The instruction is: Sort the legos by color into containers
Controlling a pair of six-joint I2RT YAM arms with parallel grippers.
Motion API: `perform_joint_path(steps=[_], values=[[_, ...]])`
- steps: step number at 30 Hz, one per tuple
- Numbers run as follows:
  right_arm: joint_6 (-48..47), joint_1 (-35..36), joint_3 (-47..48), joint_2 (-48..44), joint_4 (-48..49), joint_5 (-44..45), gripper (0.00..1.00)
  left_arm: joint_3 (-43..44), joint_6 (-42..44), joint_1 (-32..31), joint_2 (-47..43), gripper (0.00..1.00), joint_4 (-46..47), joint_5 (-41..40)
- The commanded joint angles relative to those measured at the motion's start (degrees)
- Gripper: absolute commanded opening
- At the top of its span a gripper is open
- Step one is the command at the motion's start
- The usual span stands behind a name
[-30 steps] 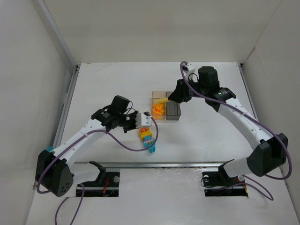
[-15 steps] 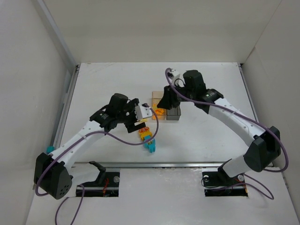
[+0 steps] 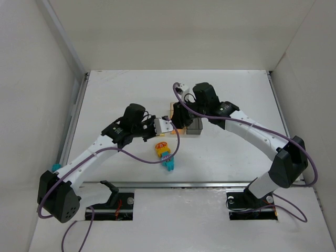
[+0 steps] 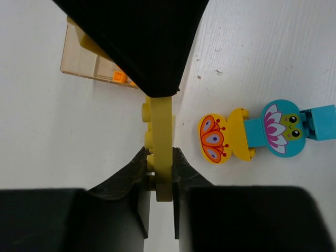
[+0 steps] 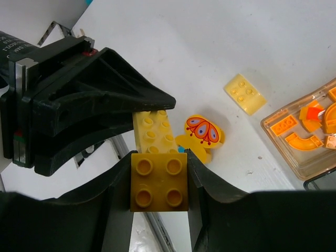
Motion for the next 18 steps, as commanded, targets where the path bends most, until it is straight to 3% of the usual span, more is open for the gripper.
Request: perform_joint_path(steps=[1, 6, 10, 18], values=[[1.1, 0.7, 3.2, 0.5, 4.0, -1.4, 0.0, 3.0, -1.8, -0.4, -1.0, 0.0, 2.1, 3.5], [2.5, -0.1, 3.2, 0.5, 4.0, -0.1, 0.0, 0.7, 2.3, -1.0, -2.4, 0.0, 0.1, 2.3], [8.0, -4.3, 3.2, 1.1, 5.0, 2.9, 0.0, -4.5, 7.1, -3.1, -3.1, 0.0, -1.0, -4.8], [9.2, -6.3, 5.3, 4.4, 3.6, 6.1, 0.0, -5.3, -1.3, -3.1, -3.0, 0.0, -0.4, -9.4]])
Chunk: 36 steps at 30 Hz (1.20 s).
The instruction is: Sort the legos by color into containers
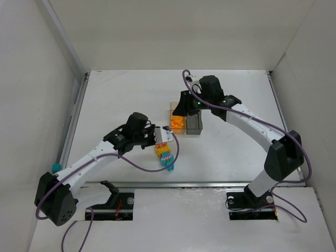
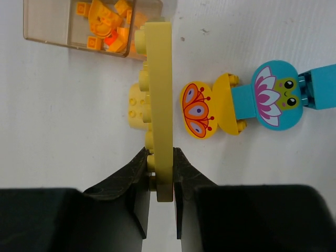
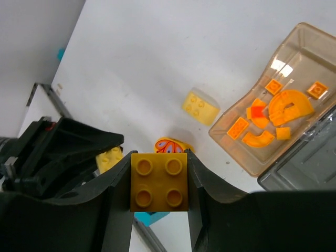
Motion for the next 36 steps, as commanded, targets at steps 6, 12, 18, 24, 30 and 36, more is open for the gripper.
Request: perform_joint_path(steps=[6, 12, 18, 24, 30, 36], values=[[2.9, -0.6, 8.7, 10.5, -4.8, 15.9, 0.07, 0.6, -14.2, 1.0, 0.6, 0.0, 2.6, -3.2], [4.1, -1.1, 10.7, 15.4, -4.3, 17.8, 0.33, 1.9, -17.2, 1.6, 1.2, 0.0, 3.3, -2.4], [3.5, -1.1, 12.5, 17.0, -5.5, 17.7, 0.57, 3.1, -17.2, 2.1, 3.1, 0.0, 4.4, -2.4], [1.2, -1.1, 13.6, 18.1, -6.2, 15.9, 0.68, 6.5, -17.2, 2.1, 6.9, 0.0, 5.5, -2.4], [1.2, -5.2, 12.9, 14.0, -6.8, 15.9, 0.68, 16.6, -19.4, 2.1, 17.4, 0.0, 5.0, -2.4], [1.8, -9.6, 12.3, 11.1, -7.9, 17.5, 0.68, 35.1, -37.0, 2.1, 33.9, 0.0, -1.0, -1.5]])
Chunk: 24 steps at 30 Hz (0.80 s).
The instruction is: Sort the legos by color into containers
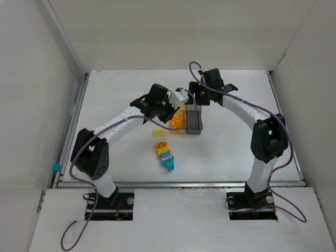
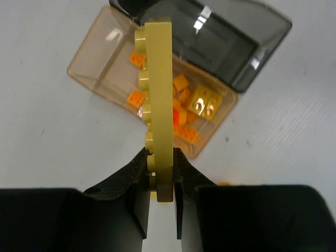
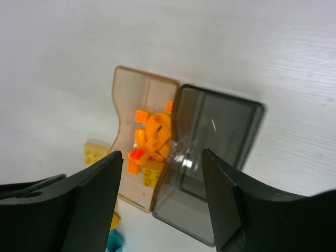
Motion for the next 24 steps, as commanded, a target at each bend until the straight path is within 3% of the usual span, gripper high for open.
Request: perform_joint_path(steps=[1, 4, 11, 14, 15, 18, 20, 24], values=[[0.5, -2.5, 1.1, -5.0, -0.7, 2.1, 0.68, 9.2, -13.7, 0.2, 5.7, 0.0, -3.4, 2.6], [1.9, -4.5, 0.1, -6.1, -1.2, 4.9, 0.68, 11.8, -19.8, 0.2, 10.9, 0.0, -3.4, 8.0], [1.6, -5.7, 0.8, -7.5, -1.1, 6.9, 0.68, 11.1, -23.5, 0.2, 13.8, 0.02, -0.7, 6.0], [-0.6, -5.7, 1.5, -7.5, -1.6, 6.9, 0.68, 11.1, -23.5, 0.2, 14.3, 0.24, -0.2, 6.5], [-1.4, -5.7, 2.1, -7.0, -2.2, 6.9, 0.68, 11.6, -24.0, 0.2, 14.9, 0.41, -0.2, 7.0], [-2.1, -5.7, 2.7, -7.0, -2.8, 6.9, 0.68, 12.2, -24.5, 0.2, 14.9, 0.55, -0.2, 7.0], [-3.6, -5.7, 2.7, -7.6, -2.8, 6.9, 0.68, 12.2, -24.5, 0.2, 14.9, 0.73, -0.8, 6.3], [-5.0, -5.7, 2.7, -8.8, -2.8, 6.9, 0.68, 12.2, -24.5, 0.2, 13.8, 0.77, -2.0, 4.8]])
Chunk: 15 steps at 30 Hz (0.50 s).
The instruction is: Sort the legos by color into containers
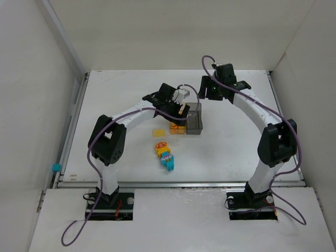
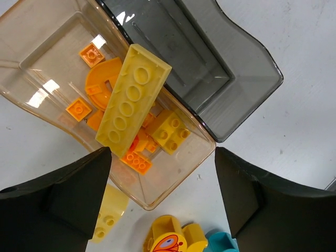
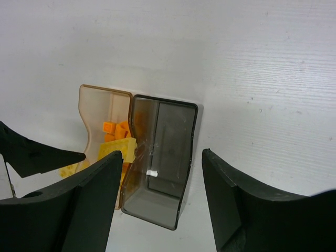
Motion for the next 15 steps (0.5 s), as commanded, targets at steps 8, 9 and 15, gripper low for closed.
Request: perform_joint_path(steps=[8, 9, 15], values=[[-4.0, 0.1, 2.9, -5.5, 0.2, 1.4, 0.69, 3.2, 3.5, 3.7, -12.9, 0.83, -5.0, -18.7], [-4.5, 0.1, 2.9, -5.5, 0.2, 1.4, 0.69, 2.3, 4.3, 4.8, -16.7, 0.86, -5.0, -25.5], [-4.5, 0.6, 2.9, -3.0, 1.4, -0.5, 0.54, -11.3, 6.4, 17.3, -30.0, 0.99, -4.3, -37.6]])
